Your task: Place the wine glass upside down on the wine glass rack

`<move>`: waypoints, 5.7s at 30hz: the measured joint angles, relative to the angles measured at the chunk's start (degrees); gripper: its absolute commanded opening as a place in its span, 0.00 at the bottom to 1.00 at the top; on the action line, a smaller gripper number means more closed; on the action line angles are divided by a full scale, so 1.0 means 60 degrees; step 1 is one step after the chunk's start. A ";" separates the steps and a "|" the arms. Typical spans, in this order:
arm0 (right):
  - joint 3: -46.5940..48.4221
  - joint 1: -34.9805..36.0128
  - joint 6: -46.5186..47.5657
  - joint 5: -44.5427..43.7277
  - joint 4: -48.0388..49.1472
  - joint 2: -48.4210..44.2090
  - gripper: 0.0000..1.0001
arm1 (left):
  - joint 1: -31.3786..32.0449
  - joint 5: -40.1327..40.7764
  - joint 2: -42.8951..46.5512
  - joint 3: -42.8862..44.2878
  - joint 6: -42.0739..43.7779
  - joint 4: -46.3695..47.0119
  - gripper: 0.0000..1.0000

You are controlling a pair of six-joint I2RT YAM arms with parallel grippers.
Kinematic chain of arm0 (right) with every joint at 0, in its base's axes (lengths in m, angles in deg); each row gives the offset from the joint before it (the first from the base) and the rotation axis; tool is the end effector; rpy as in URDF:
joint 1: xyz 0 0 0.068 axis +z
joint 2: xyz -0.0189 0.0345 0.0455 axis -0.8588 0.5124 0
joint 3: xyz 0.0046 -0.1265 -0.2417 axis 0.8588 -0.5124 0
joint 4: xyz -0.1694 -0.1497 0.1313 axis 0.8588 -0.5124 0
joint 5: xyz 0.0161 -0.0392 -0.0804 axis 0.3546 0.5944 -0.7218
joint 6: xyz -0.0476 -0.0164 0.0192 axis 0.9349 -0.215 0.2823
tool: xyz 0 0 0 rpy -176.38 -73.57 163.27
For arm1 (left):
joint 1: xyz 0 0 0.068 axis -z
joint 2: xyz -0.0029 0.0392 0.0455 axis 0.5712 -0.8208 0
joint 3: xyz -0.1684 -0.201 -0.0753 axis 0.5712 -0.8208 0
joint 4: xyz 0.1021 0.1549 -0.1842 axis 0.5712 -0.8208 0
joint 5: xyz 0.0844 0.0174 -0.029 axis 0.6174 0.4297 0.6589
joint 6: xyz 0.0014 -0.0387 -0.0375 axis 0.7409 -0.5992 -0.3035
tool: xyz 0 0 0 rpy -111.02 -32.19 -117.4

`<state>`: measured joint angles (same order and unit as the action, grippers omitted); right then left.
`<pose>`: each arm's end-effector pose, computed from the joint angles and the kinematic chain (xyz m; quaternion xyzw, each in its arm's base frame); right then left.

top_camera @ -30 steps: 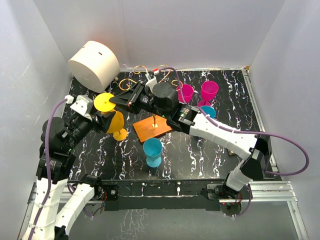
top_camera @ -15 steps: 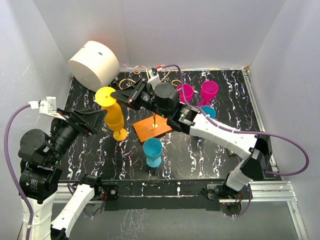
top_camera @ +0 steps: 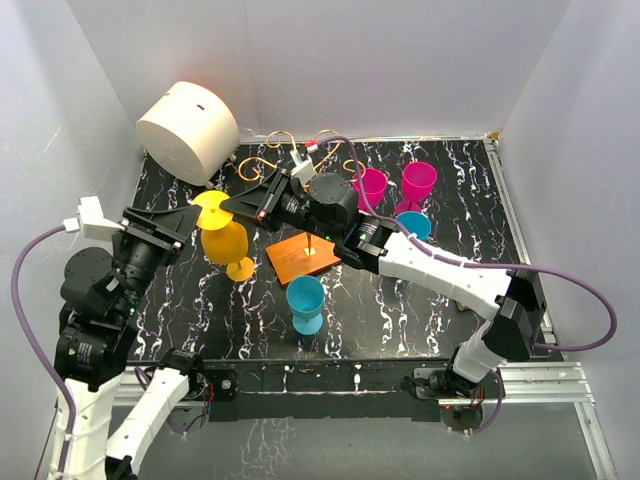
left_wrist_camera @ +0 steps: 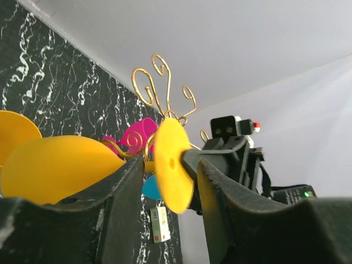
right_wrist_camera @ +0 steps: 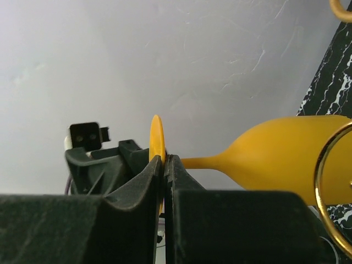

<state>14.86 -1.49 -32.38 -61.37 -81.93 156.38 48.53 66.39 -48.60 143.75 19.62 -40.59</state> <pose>0.2008 0.3228 0.4094 0.0760 0.7008 0.6596 0.2607 0.0712 -0.0173 0.4527 -0.2547 0.6204 -0.4342 0.6014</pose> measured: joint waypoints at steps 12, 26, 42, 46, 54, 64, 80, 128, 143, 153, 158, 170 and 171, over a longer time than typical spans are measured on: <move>-0.0095 0.0000 0.0135 0.0259 0.0091 -0.0430 0.00 | 0.0022 -0.0273 0.0069 -0.0867 -0.0776 0.1202 0.20; -0.0127 -0.0004 0.0324 0.0080 -0.0131 -0.0535 0.61 | 0.0007 -0.0834 -0.0393 -0.0849 -0.0667 0.1894 0.00; -0.1395 0.0000 0.3344 -0.2113 -0.1526 -0.4051 0.78 | 0.0007 -0.1435 -0.1963 -0.0463 0.0146 0.2674 0.00; -0.2229 0.0000 0.4317 -0.2291 -0.1494 -0.5158 0.78 | 0.0007 -0.1894 -0.2226 -0.0477 0.0189 0.2976 0.00; -0.2459 0.0000 0.5191 -0.2342 -0.2124 -0.5380 0.78 | 0.0007 -0.2401 -0.3038 -0.0474 -0.0175 0.3322 0.00; -0.2521 0.0000 0.5289 -0.2495 -0.2379 -0.5399 0.78 | 0.0007 -0.2565 -0.3876 -0.0474 -0.0652 0.3923 0.00; -0.2645 0.0000 0.5282 -0.2499 -0.2470 -0.5410 0.78 | 0.0011 -0.2579 -0.5246 -0.0004 -0.0448 0.4554 0.00; -0.2812 0.0000 0.5206 -0.2532 -0.2641 -0.5712 0.76 | 0.0047 -0.1056 -0.4521 0.0146 0.0889 0.4116 0.00; -0.2951 0.0000 0.5176 -0.2601 -0.2699 -0.5730 0.76 | -0.0004 -0.1515 -0.4492 -0.0251 0.0860 0.3938 0.02; -0.2954 0.0000 0.5173 -0.2674 -0.2710 -0.5730 0.76 | -0.0015 -0.1351 -0.4379 -0.0299 0.1024 0.3348 0.12; -0.2954 0.0000 0.5169 -0.2710 -0.2710 -0.5730 0.76 | -0.0015 -0.1228 -0.4357 -0.0291 0.1169 0.3060 0.24; -0.2954 0.0000 0.5202 -0.2856 -0.2790 -0.5730 0.77 | -0.0015 -0.1053 -0.4211 0.0055 0.1734 0.2011 0.49; -0.2954 0.0000 0.5209 -0.2871 -0.2790 -0.5730 0.77 | -0.0015 -0.1024 -0.4204 0.0117 0.1781 0.1905 0.51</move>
<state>-2.87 -1.49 -1.13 -78.59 -98.68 122.00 48.44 60.25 -73.82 144.45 30.31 -29.16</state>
